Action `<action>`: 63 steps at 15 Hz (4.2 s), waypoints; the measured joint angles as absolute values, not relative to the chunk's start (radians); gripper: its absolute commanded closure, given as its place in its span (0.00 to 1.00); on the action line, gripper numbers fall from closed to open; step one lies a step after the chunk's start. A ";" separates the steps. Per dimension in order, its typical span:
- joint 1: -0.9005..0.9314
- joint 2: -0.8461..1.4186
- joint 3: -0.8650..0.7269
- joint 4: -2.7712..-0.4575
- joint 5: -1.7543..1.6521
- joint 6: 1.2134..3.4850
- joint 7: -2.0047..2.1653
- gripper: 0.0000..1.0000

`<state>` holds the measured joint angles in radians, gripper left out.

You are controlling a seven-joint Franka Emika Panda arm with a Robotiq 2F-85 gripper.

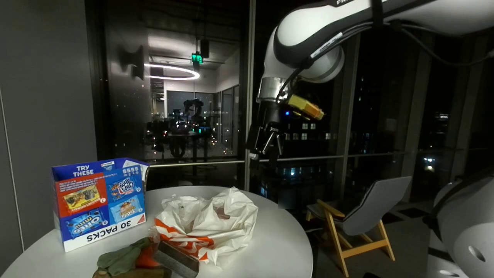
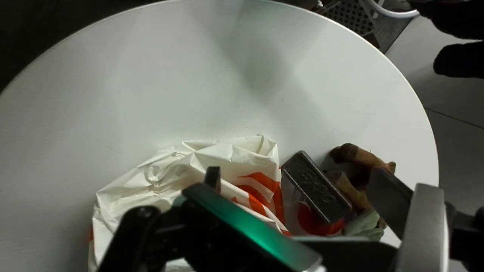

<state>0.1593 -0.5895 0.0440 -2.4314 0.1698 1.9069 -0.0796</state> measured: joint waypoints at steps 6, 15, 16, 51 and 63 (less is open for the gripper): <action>0.136 -0.341 0.151 -2.449 0.080 2.306 0.063 0.00; 0.028 -0.007 0.240 -2.293 -0.581 2.482 0.650 0.00; 0.035 0.017 0.231 -2.277 -0.603 2.482 0.667 0.00; 0.193 0.197 0.058 -2.063 -0.664 2.354 0.835 0.99; 0.135 -0.136 0.068 -2.222 0.153 1.934 0.234 0.40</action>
